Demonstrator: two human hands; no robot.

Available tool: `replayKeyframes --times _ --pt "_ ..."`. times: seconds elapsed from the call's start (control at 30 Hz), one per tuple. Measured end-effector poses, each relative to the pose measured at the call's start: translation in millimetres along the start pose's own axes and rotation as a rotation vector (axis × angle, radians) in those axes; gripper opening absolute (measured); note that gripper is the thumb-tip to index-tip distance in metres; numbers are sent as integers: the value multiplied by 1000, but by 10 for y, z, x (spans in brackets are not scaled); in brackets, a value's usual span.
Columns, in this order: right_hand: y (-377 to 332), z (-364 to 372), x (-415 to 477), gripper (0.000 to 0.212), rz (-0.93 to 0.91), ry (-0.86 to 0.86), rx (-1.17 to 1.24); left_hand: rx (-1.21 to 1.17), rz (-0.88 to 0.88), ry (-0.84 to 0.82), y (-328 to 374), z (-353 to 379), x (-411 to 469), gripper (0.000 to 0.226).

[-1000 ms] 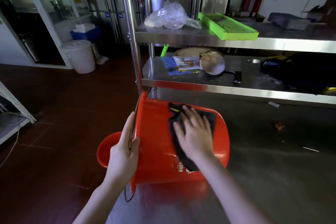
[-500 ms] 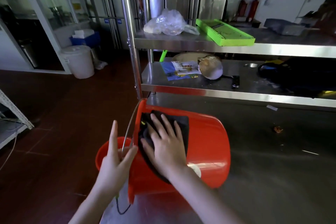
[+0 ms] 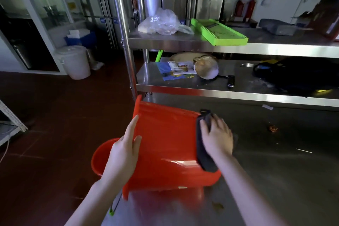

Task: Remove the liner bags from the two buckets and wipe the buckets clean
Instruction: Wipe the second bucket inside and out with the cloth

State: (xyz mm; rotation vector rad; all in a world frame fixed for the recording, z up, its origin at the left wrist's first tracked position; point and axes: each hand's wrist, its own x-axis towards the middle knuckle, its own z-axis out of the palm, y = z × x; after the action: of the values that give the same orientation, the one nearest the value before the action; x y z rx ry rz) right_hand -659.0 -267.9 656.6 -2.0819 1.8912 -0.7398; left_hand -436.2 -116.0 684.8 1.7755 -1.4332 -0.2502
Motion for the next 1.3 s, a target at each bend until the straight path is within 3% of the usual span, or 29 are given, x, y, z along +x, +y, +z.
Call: replayKeyframes --times 0.03,0.1,0.17,0.27,0.4,0.47,0.53,0.63,0.7,0.93,1.07,1.17,1.3 --pt "25 -48 115 53 86 -80 24 -4 4 6 -20 11 -71 57" --pt "-125 -32 168 54 71 -94 -40 -27 -6 18 -43 34 -147 56" --pt "-515 65 4 52 -137 -35 -127 -39 -3 36 -59 49 -143 54" --pt "-1098 285 -455 53 -488 -27 -33 -37 2 64 -93 46 -110 51" --pt "-1065 302 -610 53 -651 -41 7 -68 21 84 -156 26 -211 50" --pt "-769 225 -498 53 -579 -25 -43 -62 26 103 -202 29 -308 51" --pt "-446 99 -282 53 -349 -27 -88 -72 31 107 -221 39 -419 52" --pt "-110 -98 82 52 3 -141 -46 -98 38 118 -210 56 -557 52" --pt "-204 -110 204 52 75 -225 -39 -101 45 131 -225 57 -594 52" --pt "-1336 313 -539 49 -551 -8 -15 -91 -2 64 -396 -46 -524 51" --pt "-1197 470 -945 50 -622 91 -12 -77 -167 57 -276 -208 -185 46" --pt "-1054 617 -1203 54 -722 88 -35 -146 -322 99 -211 -177 309 55" --pt "-769 573 -1141 57 -742 55 -32 -79 -214 160 -31 42 482 44"
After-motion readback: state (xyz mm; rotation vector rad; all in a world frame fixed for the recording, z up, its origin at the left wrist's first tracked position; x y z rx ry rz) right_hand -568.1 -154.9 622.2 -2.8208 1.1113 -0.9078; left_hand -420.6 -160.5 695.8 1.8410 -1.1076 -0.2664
